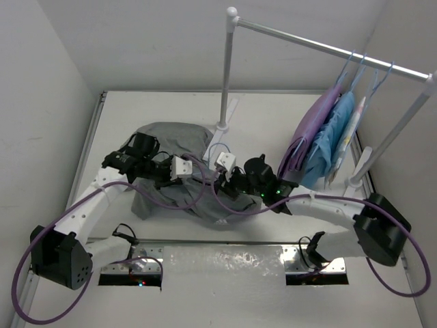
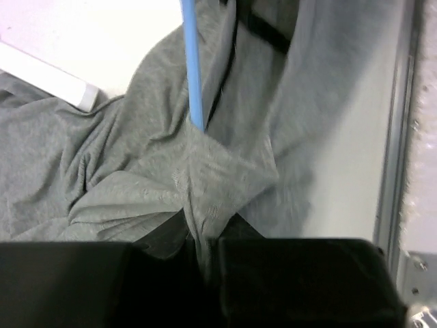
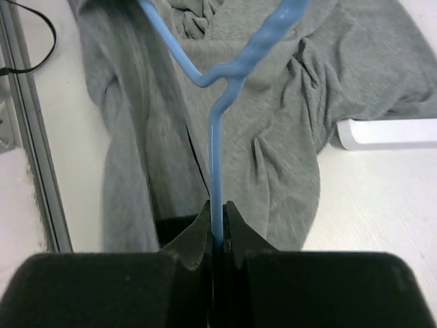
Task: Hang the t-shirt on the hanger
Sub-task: Place the T-shirt on the hanger, then place the hanger at the clothesline.
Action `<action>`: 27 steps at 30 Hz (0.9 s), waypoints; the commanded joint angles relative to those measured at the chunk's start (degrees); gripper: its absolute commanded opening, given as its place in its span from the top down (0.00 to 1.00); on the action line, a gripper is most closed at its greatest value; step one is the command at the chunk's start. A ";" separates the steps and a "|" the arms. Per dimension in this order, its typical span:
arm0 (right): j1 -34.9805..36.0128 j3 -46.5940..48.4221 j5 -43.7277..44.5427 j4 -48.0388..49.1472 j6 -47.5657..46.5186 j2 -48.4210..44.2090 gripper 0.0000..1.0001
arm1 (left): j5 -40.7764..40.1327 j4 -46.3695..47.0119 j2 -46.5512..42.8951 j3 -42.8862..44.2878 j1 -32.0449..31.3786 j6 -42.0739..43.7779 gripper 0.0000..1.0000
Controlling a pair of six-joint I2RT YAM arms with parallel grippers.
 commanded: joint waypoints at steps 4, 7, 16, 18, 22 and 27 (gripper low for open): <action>-1.59 -5.79 6.05 1.70 -5.11 -12.10 1.00 | 2.00 -12.24 -1.32 2.11 5.53 10.93 0.92; -1.50 -6.41 7.90 -1.28 -6.96 -15.53 1.00 | 2.26 -12.85 -0.27 2.64 8.88 12.78 0.87; -1.33 -4.48 7.38 -2.97 -6.79 -14.92 1.00 | 11.57 -8.30 -0.61 9.75 9.06 2.98 0.41; -1.15 -4.30 7.29 -2.70 -6.62 -14.74 1.00 | 12.72 -3.38 -1.14 11.34 7.22 -1.52 0.41; -0.89 -3.86 7.47 -2.79 -6.70 -14.48 1.00 | 7.65 2.60 0.96 11.52 -3.04 -10.67 0.41; -0.71 -2.89 7.91 -3.75 -7.14 -15.09 1.00 | 0.95 5.68 6.15 10.90 -11.24 -12.52 0.41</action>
